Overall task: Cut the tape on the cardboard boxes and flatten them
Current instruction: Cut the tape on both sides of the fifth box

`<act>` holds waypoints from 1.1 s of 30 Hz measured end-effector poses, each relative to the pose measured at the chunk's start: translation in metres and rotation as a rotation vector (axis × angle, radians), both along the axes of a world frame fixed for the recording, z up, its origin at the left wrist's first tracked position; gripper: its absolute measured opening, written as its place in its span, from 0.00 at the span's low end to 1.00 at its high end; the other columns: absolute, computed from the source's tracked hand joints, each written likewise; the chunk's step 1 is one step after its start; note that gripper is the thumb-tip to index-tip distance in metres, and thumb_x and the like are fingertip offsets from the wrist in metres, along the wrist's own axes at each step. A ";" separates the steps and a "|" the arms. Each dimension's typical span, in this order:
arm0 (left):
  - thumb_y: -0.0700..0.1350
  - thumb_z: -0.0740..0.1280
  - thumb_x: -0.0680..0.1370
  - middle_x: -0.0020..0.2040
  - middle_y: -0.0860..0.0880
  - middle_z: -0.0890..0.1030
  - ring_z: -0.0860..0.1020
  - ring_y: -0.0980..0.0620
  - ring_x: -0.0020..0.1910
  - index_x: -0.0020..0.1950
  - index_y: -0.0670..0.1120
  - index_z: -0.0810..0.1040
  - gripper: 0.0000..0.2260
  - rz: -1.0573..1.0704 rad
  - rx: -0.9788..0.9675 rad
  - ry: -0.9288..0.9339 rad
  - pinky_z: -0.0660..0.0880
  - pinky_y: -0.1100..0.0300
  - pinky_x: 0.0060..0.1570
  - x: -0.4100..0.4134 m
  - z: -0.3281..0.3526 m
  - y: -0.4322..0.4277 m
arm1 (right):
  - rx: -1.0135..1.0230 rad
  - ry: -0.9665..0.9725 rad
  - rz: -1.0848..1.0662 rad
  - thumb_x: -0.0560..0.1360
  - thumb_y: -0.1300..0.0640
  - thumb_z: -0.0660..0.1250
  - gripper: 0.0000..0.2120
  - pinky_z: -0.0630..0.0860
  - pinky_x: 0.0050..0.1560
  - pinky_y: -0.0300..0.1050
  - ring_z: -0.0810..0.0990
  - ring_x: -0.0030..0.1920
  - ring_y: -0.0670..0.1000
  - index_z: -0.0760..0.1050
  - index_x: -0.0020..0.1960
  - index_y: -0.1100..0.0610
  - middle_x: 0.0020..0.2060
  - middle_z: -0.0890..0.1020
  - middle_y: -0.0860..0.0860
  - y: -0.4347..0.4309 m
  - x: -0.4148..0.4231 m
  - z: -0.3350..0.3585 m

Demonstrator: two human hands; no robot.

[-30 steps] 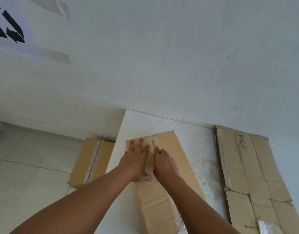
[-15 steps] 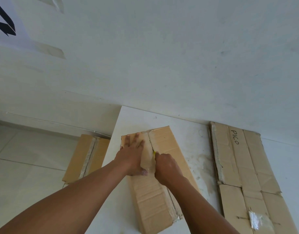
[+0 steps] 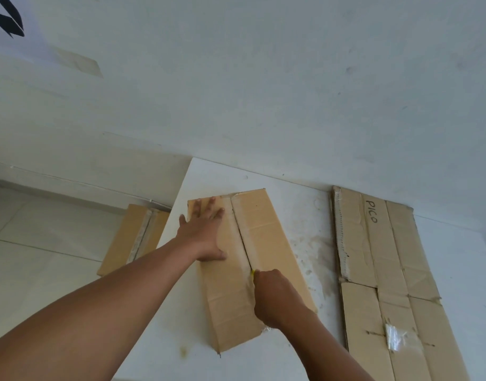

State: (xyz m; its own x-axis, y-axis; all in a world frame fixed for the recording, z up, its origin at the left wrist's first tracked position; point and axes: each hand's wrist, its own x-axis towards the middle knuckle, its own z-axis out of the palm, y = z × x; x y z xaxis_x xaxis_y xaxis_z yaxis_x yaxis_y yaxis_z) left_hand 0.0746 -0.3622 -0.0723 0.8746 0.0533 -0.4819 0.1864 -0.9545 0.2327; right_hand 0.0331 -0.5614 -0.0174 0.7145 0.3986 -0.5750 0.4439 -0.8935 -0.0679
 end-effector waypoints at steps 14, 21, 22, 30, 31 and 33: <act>0.68 0.75 0.67 0.76 0.40 0.24 0.26 0.30 0.73 0.80 0.48 0.30 0.63 -0.038 0.025 0.129 0.41 0.36 0.76 -0.110 0.005 -0.101 | 0.068 -0.058 0.024 0.75 0.64 0.65 0.09 0.72 0.39 0.41 0.78 0.43 0.53 0.74 0.54 0.58 0.45 0.76 0.54 -0.024 -0.019 0.000; 0.67 0.77 0.65 0.78 0.40 0.26 0.29 0.29 0.75 0.81 0.47 0.33 0.64 -0.044 0.056 0.131 0.44 0.34 0.76 -0.106 0.001 -0.104 | 0.063 0.033 0.048 0.74 0.64 0.66 0.04 0.67 0.30 0.37 0.71 0.33 0.48 0.71 0.45 0.58 0.41 0.73 0.52 -0.059 -0.052 0.014; 0.67 0.77 0.65 0.78 0.40 0.26 0.29 0.29 0.75 0.81 0.47 0.33 0.64 -0.040 0.052 0.124 0.45 0.34 0.76 -0.106 0.001 -0.103 | 0.072 0.034 0.051 0.74 0.64 0.64 0.04 0.65 0.29 0.37 0.69 0.33 0.47 0.70 0.45 0.58 0.39 0.72 0.52 -0.065 -0.054 0.014; 0.65 0.78 0.65 0.79 0.40 0.28 0.31 0.29 0.76 0.81 0.47 0.34 0.64 -0.017 0.066 0.135 0.46 0.34 0.77 -0.105 0.007 -0.107 | 0.148 0.037 -0.008 0.74 0.65 0.60 0.05 0.63 0.28 0.38 0.67 0.33 0.47 0.72 0.47 0.59 0.36 0.69 0.50 -0.085 -0.068 0.004; 0.65 0.78 0.65 0.79 0.40 0.29 0.32 0.29 0.76 0.81 0.47 0.34 0.64 -0.014 0.073 0.134 0.46 0.34 0.77 -0.105 0.008 -0.108 | 0.148 0.038 -0.012 0.73 0.65 0.60 0.04 0.63 0.27 0.38 0.67 0.32 0.47 0.72 0.47 0.59 0.35 0.69 0.50 -0.088 -0.071 0.003; 0.64 0.78 0.65 0.79 0.40 0.29 0.32 0.29 0.76 0.81 0.47 0.34 0.64 -0.012 0.089 0.133 0.46 0.34 0.76 -0.106 0.010 -0.110 | 0.163 0.035 -0.038 0.73 0.66 0.60 0.05 0.65 0.28 0.38 0.68 0.32 0.48 0.72 0.46 0.60 0.35 0.70 0.50 -0.094 -0.076 0.000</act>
State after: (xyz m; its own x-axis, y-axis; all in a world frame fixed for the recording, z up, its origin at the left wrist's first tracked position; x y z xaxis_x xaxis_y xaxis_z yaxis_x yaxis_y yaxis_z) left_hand -0.0313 -0.4719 -0.0625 0.8044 0.0911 -0.5870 0.1988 -0.9725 0.1214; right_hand -0.0426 -0.6556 -0.0172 0.7112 0.4619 -0.5299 0.4050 -0.8854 -0.2282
